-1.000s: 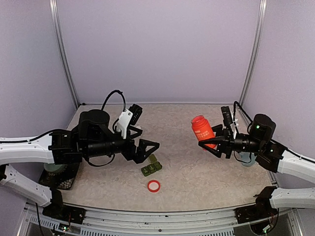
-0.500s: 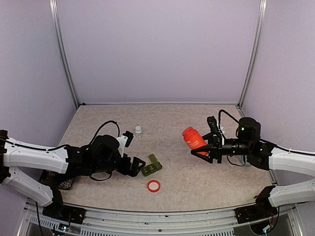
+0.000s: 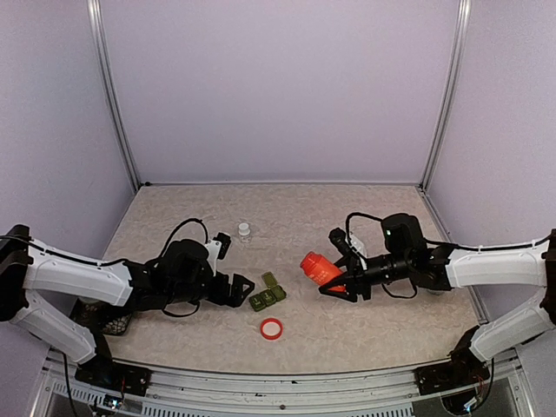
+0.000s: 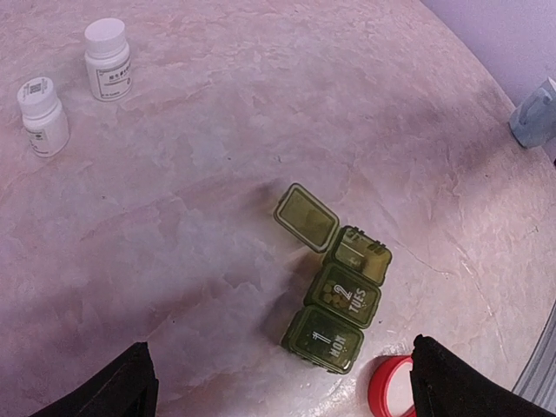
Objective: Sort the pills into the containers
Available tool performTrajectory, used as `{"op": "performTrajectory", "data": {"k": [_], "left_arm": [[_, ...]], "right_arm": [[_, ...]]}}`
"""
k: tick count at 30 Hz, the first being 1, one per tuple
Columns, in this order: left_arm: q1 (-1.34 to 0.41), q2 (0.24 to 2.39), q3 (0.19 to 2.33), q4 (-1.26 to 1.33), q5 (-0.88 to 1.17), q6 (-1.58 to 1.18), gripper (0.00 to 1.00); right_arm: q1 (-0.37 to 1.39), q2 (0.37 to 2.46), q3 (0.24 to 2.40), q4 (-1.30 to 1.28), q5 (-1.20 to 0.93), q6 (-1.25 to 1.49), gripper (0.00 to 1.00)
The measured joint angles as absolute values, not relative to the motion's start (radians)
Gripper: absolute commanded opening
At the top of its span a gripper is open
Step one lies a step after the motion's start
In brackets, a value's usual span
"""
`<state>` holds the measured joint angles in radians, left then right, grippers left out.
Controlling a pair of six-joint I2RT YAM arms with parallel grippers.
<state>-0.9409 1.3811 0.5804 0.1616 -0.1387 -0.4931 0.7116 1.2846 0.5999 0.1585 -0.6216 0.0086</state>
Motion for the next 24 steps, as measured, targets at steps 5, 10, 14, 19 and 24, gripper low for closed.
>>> {"op": "performTrajectory", "data": {"k": [5,10,14,19,24], "left_arm": [[-0.915,1.388,0.552,0.207,-0.111,-0.495,0.99],[-0.910,1.400,0.546,0.241,-0.090,-0.496,0.98],[-0.910,1.419,0.545,0.271,-0.069,-0.498,0.96],[-0.910,1.422,0.539,0.301,-0.054,-0.500,0.96],[-0.910,1.422,0.537,0.317,-0.049,-0.501,0.96]], "right_arm": [[0.759,1.407,0.665,0.116,-0.590,-0.011,0.32],[0.795,1.508,0.756,0.064,-0.566,-0.025,0.31],[0.807,1.579,0.831,0.021,-0.553,-0.037,0.31],[0.807,1.616,0.859,-0.019,-0.544,-0.050,0.31],[0.809,1.633,0.860,-0.043,-0.545,-0.064,0.31]]}}
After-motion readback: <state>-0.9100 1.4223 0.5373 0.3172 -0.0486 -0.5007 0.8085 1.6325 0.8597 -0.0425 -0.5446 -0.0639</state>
